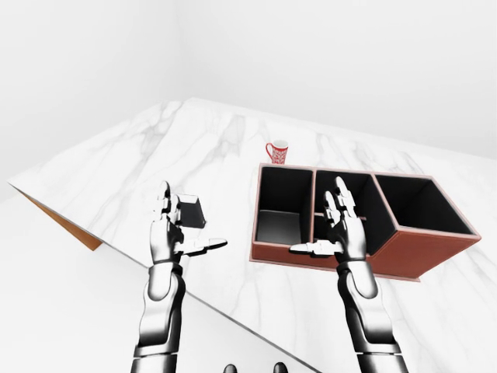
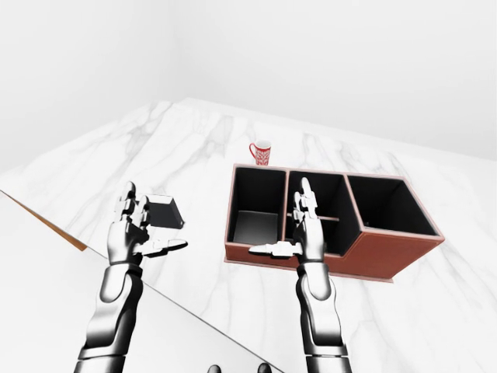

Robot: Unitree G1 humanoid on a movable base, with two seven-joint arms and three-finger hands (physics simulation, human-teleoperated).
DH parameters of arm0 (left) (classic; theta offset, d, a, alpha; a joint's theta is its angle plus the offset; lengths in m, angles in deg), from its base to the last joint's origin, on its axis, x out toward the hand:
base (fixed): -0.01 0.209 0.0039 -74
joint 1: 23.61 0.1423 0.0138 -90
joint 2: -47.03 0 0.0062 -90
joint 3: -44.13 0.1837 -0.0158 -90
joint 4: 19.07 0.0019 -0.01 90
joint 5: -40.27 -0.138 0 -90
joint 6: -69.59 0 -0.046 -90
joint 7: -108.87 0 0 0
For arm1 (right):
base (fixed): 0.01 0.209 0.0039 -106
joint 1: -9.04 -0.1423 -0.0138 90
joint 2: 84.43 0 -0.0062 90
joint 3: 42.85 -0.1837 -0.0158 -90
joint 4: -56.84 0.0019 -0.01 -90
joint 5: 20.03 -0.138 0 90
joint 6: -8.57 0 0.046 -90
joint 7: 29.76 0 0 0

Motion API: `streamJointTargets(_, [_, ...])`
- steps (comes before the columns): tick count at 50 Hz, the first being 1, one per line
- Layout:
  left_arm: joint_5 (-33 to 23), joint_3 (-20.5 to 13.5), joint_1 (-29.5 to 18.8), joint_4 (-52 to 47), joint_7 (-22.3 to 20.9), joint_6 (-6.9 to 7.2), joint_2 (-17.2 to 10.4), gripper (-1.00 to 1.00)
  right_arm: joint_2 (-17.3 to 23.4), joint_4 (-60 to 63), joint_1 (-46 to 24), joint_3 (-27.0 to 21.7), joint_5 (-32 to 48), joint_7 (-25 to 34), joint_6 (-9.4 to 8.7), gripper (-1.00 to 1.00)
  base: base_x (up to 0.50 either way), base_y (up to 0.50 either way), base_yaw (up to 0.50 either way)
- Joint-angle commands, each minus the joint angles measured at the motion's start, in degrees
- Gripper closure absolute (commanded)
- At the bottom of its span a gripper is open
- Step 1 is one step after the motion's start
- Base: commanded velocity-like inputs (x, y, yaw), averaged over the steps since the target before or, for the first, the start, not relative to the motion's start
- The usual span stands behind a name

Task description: Pick up the book and place it in the right compartment of the caddy.

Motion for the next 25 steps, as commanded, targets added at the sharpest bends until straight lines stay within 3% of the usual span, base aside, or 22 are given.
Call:
streamJointTargets(1, [0.87,-0.12,-0.17,-0.39,0.16,0.0,0.04,-1.0,0.0,-0.26,-0.17,0.05,0.34,-0.39,0.0,-1.0,0.0,0.0,0.0])
streamJointTargets(6, [0.15,0.07,1.03,-4.98,-0.86,0.0,-1.13,-1.0,-0.09,0.87,0.49,0.39,0.77,-0.4,0.0,-1.0,0.0,0.0,0.0])
streamJointTargets(7, [1.83,-0.41,1.27,-7.84,-1.47,2.86,-1.31,-1.0,-0.11,0.82,0.54,0.41,0.86,-0.4,0.0,-1.0,0.0,0.0,0.0])
streamJointTargets(8, [0.19,-0.73,1.16,-10.31,-1.31,4.75,-1.98,-1.0,-0.1,0.95,0.55,0.41,0.91,-0.42,0.0,-1.0,0.0,0.0,0.0])
streamJointTargets(9, [-5.16,-0.84,0.35,-11.72,-1.19,3.55,-3.49,-1.0,-0.09,0.58,0.45,0.35,0.96,-0.4,0.0,-1.0,0.0,0.0,0.0])
streamJointTargets(10, [-9.55,-1.9,-1.77,-13.04,-1.54,5.13,-5.38,-1.0,-0.11,0.68,0.44,0.38,1.04,-0.48,0.0,-1.0,0.0,0.0,0.0])
streamJointTargets(12, [-21.49,-2.8,-4.94,-10.51,-2.23,1.49,-8.72,-1.0,-0.12,1.07,0.5,0.55,1.32,-0.53,0.0,-1.0,0.0,0.0,0.0])
streamJointTargets(13, [-22.32,-3.42,-5.12,-10.42,-2.99,1.19,-8.06,-1.0,-0.13,1.07,0.5,0.54,1.34,-0.52,0.0,-1.0,0.0,0.0,0.0])
streamJointTargets(14, [-38.62,-2.94,-9.55,-5.36,-3.11,0.0,-15.56,-1.0,-0.05,0.82,0.42,0.35,1.16,-0.42,0.0,-1.0,0.0,0.0,0.0])
streamJointTargets(16, [-45.27,-4.3,-11.3,-3.41,-5.95,0.0,-16.19,-1.0,-0.04,0.76,0.39,0.35,1.23,-0.37,0.0,-1.0,0.0,0.0,0.0])
streamJointTargets(17, [-52.32,-4.18,-12.29,-0.54,-3.95,0.0,-18.17,-1.0,-0.05,0.67,0.37,0.38,1.28,-0.33,0.0,-1.0,0.0,0.0,0.0])
streamJointTargets(18, [-59.12,-4.1,-13.15,3.45,-4.8,0.0,-19.84,-1.0,-0.04,0.72,0.4,0.38,1.29,-0.3,0.0,-1.0,0.0,0.0,0.0])
streamJointTargets(21, [-67.09,-4.61,-15.44,10.53,-0.2,0.0,-20.87,-1.0,-0.05,0.59,0.43,0.35,1.29,-0.24,0.0,-1.0,0.0,0.0,0.0])
streamJointTargets(25, [-73.55,-3.65,-16.39,15.13,1.65,0.0,-22.21,-1.0,-0.03,0.35,0.54,0.33,1.29,-0.08,0.0,-1.0,0.0,0.0,0.0])
